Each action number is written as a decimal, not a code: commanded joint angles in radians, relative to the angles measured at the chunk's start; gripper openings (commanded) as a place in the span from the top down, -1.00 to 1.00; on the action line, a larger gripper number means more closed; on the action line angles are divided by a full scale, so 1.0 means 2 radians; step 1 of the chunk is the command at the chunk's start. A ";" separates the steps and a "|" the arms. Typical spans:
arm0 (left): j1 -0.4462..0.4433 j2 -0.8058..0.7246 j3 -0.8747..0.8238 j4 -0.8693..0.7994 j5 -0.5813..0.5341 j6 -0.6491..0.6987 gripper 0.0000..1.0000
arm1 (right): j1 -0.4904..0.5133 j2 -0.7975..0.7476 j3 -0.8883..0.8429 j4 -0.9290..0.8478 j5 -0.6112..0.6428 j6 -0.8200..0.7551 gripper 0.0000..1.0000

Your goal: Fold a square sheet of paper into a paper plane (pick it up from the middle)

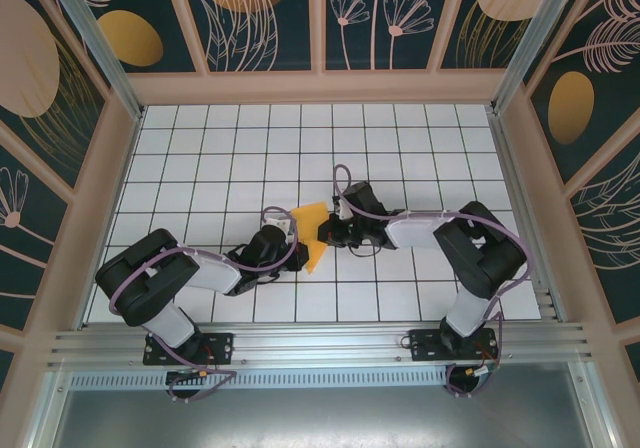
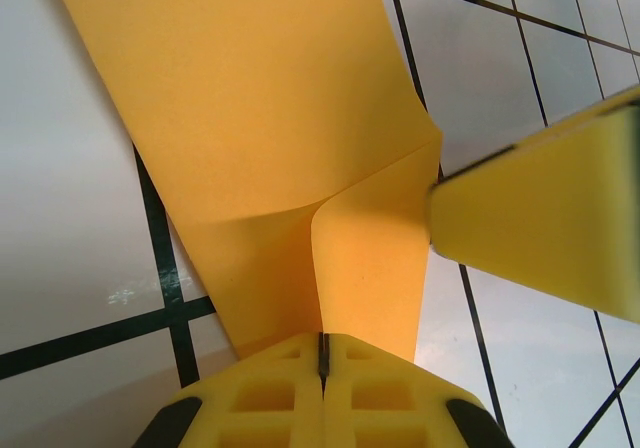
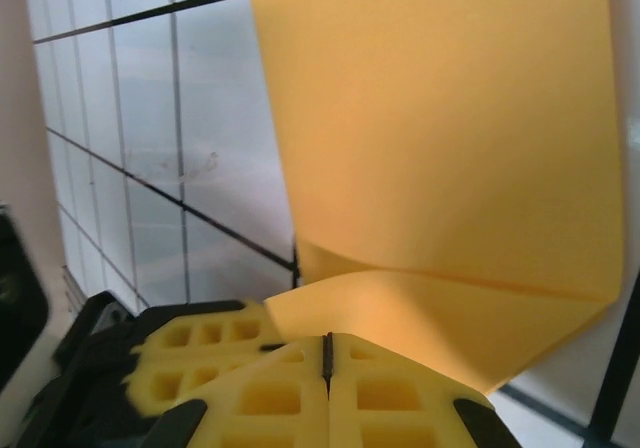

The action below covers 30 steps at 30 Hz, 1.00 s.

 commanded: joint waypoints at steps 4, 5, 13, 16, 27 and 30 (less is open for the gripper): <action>0.000 -0.023 0.003 -0.053 0.002 -0.005 0.73 | -0.006 0.055 0.027 -0.033 0.025 -0.032 0.92; 0.000 -0.034 0.003 -0.060 -0.005 -0.006 0.68 | -0.006 0.059 0.028 -0.037 0.028 -0.033 0.93; 0.000 -0.148 0.031 -0.180 -0.092 -0.008 0.29 | -0.006 0.063 0.035 -0.045 0.032 -0.042 0.93; 0.000 -0.165 0.040 -0.184 -0.081 -0.004 0.51 | -0.007 0.061 0.037 -0.046 0.032 -0.043 0.93; 0.000 -0.051 0.053 -0.108 -0.015 -0.026 0.89 | -0.006 0.058 0.043 -0.045 0.027 -0.042 0.93; 0.001 -0.019 0.053 -0.075 -0.008 -0.033 0.89 | -0.007 0.055 0.041 -0.043 0.023 -0.042 0.92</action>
